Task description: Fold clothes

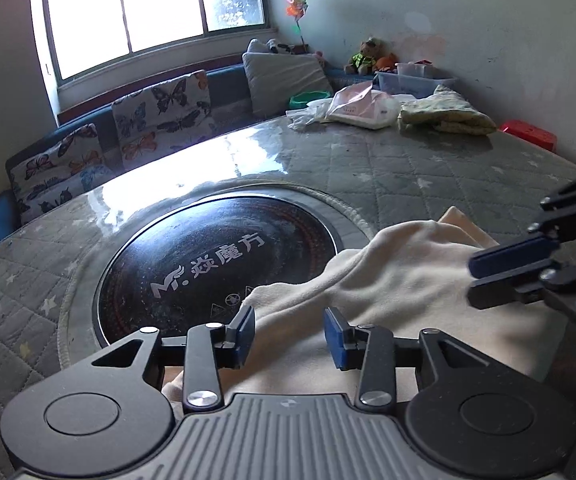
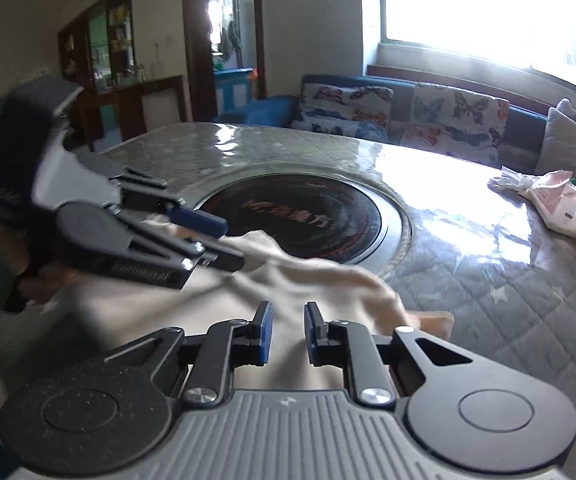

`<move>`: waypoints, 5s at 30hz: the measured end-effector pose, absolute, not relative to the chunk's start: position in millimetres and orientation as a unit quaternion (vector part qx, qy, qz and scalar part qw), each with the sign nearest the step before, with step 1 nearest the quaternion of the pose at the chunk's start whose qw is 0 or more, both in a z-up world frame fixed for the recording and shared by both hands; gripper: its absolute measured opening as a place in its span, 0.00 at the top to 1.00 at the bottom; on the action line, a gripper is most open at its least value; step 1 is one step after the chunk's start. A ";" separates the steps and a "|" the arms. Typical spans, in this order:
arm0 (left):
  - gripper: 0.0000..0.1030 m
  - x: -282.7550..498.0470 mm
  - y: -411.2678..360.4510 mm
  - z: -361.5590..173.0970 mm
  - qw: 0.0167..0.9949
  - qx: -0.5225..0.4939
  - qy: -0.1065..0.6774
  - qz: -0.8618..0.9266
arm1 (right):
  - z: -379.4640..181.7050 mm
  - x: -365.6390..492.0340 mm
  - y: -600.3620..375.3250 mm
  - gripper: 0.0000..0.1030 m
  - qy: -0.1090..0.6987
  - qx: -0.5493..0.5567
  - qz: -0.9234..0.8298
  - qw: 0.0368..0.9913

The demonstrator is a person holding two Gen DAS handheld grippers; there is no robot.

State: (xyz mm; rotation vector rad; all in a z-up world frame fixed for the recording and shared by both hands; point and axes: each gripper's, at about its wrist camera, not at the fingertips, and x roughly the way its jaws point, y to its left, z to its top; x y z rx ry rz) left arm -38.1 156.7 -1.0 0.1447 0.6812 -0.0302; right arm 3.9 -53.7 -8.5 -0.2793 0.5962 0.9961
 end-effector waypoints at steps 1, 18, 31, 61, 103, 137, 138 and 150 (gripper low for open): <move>0.59 -39.6 156.6 -2.3 0.939 0.072 0.335 -0.013 | -10.9 1.7 -58.7 0.85 0.284 -0.129 0.466 0.828; 0.59 -119.3 157.0 -0.6 0.949 0.007 0.315 0.021 | -26.0 -1.7 -105.5 0.85 0.296 -0.078 0.432 0.848; 0.59 -140.6 207.6 10.7 0.952 -0.088 0.283 0.078 | -30.6 -2.7 -103.2 0.83 0.296 -0.087 0.428 0.850; 0.90 -127.2 224.2 20.7 0.953 -0.051 0.276 0.114 | -17.3 -3.6 -92.4 0.77 0.280 -0.101 0.436 0.849; 0.02 -119.8 242.2 30.5 0.937 -0.103 0.294 0.155 | 8.5 -40.8 -1.5 0.45 0.223 -0.191 0.564 0.772; 0.00 -119.2 262.7 -0.5 0.803 -0.505 0.307 0.072 | 11.1 -48.7 28.2 0.87 0.257 -0.109 0.603 0.747; 0.00 -117.4 263.4 -4.5 0.792 -0.524 0.307 0.063 | 11.0 -46.9 25.8 0.87 0.257 -0.103 0.604 0.747; 0.32 -102.1 252.6 -19.1 0.787 -0.544 0.289 0.021 | 7.9 -36.4 9.3 0.88 0.254 -0.081 0.620 0.738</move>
